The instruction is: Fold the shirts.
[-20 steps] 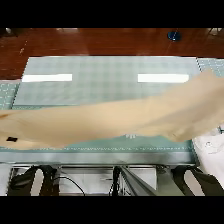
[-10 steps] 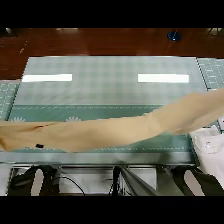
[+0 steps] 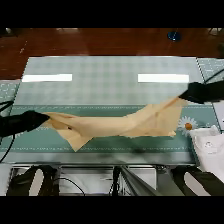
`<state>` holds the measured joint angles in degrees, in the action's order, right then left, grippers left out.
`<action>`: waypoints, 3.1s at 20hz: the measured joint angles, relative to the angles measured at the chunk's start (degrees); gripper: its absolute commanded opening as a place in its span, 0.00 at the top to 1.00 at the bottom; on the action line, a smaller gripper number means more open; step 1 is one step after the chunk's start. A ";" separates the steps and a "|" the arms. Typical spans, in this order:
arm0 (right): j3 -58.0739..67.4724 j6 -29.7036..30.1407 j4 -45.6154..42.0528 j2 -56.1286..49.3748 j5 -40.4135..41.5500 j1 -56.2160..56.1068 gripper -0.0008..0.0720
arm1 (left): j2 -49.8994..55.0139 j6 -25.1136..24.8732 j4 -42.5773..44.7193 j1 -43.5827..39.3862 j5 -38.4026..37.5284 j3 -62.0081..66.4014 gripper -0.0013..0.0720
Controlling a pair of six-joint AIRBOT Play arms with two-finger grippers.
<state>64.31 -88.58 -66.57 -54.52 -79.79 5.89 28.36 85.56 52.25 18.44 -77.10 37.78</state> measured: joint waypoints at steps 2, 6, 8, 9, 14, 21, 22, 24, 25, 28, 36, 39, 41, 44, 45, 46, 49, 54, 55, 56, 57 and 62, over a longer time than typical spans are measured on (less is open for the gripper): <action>-1.33 0.50 -0.04 -5.88 8.28 -1.95 0.97 | 5.05 -2.62 -1.03 0.02 7.58 -2.27 0.94; -2.47 1.03 0.02 -18.01 19.69 -3.58 0.97 | 17.70 -7.67 -2.01 0.00 18.51 -4.24 0.94; -2.67 1.38 0.33 -22.34 22.82 -3.85 0.97 | 23.32 -9.33 -2.21 0.02 22.08 -4.52 0.94; -2.71 1.53 0.39 -23.91 24.06 -3.96 0.97 | 25.75 -9.90 -2.25 0.00 23.74 -4.63 0.94; -2.86 1.77 2.84 -27.39 29.03 -4.13 0.80 | 33.46 -11.87 -3.67 -1.90 29.33 -4.81 0.94; -2.08 5.40 6.54 -24.35 24.11 -4.15 0.29 | 35.60 -15.17 -6.64 -6.80 31.78 -4.85 0.94; -1.57 5.99 6.32 -22.80 22.29 -4.15 0.29 | 35.67 -15.34 -6.88 -7.08 31.87 -4.83 0.94; -0.96 6.69 4.81 -19.87 18.10 -4.15 0.29 | 35.76 -15.76 -6.97 -7.37 31.91 -4.85 0.94; -0.74 7.02 4.02 -18.78 15.74 -4.15 0.29 | 35.78 -16.06 -7.08 -7.45 32.00 -4.83 0.94; -0.94 8.74 3.30 -18.03 9.20 -4.20 0.29 | 35.82 -16.92 -7.21 -7.61 32.06 -4.83 0.94; -2.54 12.90 8.83 -24.46 1.25 -4.20 0.29 | 35.82 -18.56 -7.28 -7.65 32.09 -4.83 0.94; -2.60 13.38 10.45 -27.74 -0.02 -4.20 0.29 | 35.82 -18.84 -7.28 -7.65 32.09 -4.83 0.94; -2.64 13.55 10.91 -29.88 -1.66 -4.20 0.29 | 35.82 -18.99 -7.30 -7.65 32.09 -4.83 0.94; -2.64 13.60 11.13 -31.91 -3.15 -4.20 0.29 | 35.87 -19.08 -7.30 -7.65 32.09 -4.85 0.94; -2.64 13.60 11.08 -32.33 -3.39 -4.20 0.29 | 35.87 -19.15 -7.30 -7.65 32.09 -4.83 0.94; -2.67 13.55 10.86 -32.57 -3.61 -4.20 0.29 | 35.87 -19.15 -7.30 -7.65 32.11 -4.85 0.94; -3.78 13.14 10.27 -33.03 -3.23 -4.20 0.29 | 35.87 -19.15 -7.28 -7.65 32.09 -4.85 0.94; -7.78 12.87 11.98 -33.22 1.68 -4.20 0.29 | 35.87 -19.15 -7.28 -7.65 32.11 -4.85 0.94; -8.33 12.87 12.66 -33.27 3.15 -4.20 0.29 | 35.87 -19.15 -7.30 -7.65 32.09 -4.85 0.94; -8.70 12.83 13.42 -33.27 4.44 -4.20 0.30 | 35.87 -19.15 -7.30 -7.65 32.11 -4.85 0.94; -8.98 12.81 14.36 -33.27 5.62 -4.20 0.34 | 35.87 -19.12 -7.30 -7.65 32.09 -4.85 0.94; -9.57 11.98 17.27 -33.88 9.97 -6.16 0.34 | 35.87 -19.12 -7.30 -7.65 32.11 -4.83 0.94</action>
<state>54.74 -76.60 -49.30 -88.40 -69.82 -0.27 64.23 66.43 44.95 10.79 -44.99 32.95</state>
